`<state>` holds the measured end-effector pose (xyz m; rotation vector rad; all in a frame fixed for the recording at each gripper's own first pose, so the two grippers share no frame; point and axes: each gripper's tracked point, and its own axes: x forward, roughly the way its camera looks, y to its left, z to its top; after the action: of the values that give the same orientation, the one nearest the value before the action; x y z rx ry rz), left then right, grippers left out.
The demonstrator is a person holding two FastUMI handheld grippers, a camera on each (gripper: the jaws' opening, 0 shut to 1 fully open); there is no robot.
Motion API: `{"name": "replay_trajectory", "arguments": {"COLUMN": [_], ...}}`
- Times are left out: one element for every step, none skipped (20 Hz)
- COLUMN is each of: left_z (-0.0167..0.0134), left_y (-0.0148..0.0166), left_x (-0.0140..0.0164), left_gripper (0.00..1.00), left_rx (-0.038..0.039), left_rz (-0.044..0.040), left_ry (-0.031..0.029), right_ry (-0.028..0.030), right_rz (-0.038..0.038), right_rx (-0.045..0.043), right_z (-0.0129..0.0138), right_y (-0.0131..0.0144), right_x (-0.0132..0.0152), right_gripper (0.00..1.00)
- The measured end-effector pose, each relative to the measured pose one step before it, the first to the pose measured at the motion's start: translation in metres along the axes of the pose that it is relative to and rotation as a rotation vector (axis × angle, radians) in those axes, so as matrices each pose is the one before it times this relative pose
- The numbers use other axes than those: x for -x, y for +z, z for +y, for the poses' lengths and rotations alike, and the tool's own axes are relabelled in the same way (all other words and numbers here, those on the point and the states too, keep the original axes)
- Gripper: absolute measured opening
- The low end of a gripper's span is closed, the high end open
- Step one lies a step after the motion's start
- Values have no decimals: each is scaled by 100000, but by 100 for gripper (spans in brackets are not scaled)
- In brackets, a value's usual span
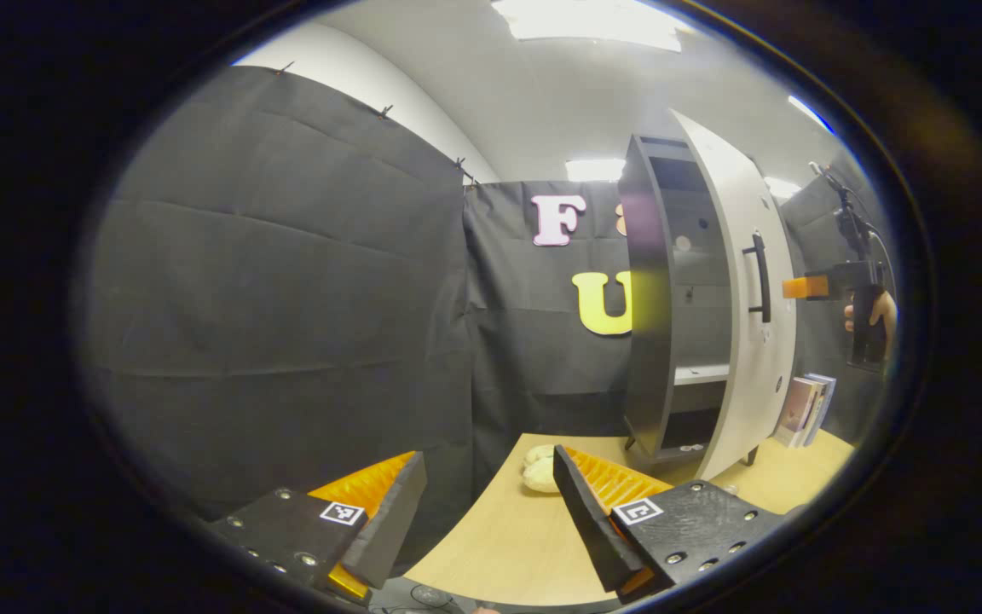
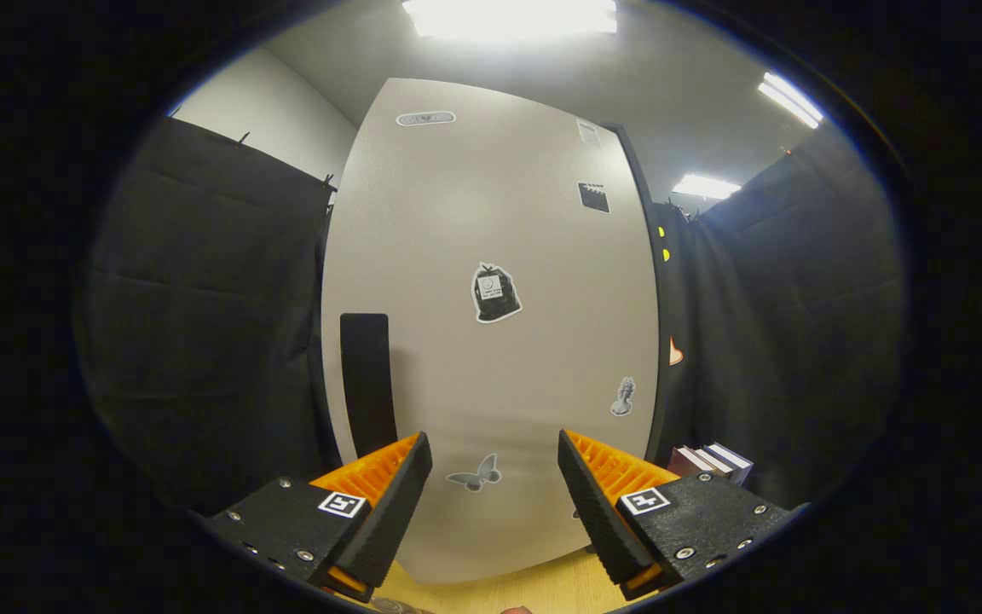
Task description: Open the cabinet door with the right hand, grasp the bottle in the cabinet with the left hand and place it on the coaster, then close the cabinet door with the right hand.
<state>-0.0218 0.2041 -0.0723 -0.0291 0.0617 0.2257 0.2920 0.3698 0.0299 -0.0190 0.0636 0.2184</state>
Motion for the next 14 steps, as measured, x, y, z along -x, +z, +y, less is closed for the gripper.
{"name": "replay_trajectory", "arguments": {"left_z": [-300,-273,-415,-111,-238,-328,-401,-774,-1111,-1160,-975,-766,-886,-841], "left_y": [-20,-37,32,10,139,43,157,93,109,-70,251,301,342,370], "left_x": [-155,-36,-207,53,85,-12,60,-364,-575,-1135,-457,-163,-86,140], "left_gripper": [88,88,90,88,90,89,88,89,90,88,88,88,88,88], "left_rx": [440,656,652,485,185,95,135,198,300,172,-181,-474,-606,-399], "left_rz": [82,-66,-98,-349,-189,-89,115,250,12,-94,-462,-731,-664,-499], "left_ry": [-957,-1210,-1523,-1561,-1564,-1449,-1488,-1440,-1691,-1506,-1363,-1286,-1093,-971], "right_ry": [-641,-880,-886,-1340,-957,-876,-793,-829,-801,-381,-542,-797,-708,-187], "right_rz": [269,279,152,-163,-370,-434,-482,-685,-685,-751,-722,-441,-307,-181], "right_rx": [101,157,398,606,508,385,405,307,361,317,588,510,104,-119], "right_z": [-333,-345,-450,-498,-390,-460,-513,-533,-733,-482,-668,-784,-777,-629], "right_y": [-211,-208,-152,-83,74,-16,47,75,168,104,108,36,-33,-69], "right_x": [459,598,584,766,692,704,765,754,844,767,729,642,648,516], "right_gripper": [93,93,93,93,93,93,93,93,93,93,93,93,93,93]}}
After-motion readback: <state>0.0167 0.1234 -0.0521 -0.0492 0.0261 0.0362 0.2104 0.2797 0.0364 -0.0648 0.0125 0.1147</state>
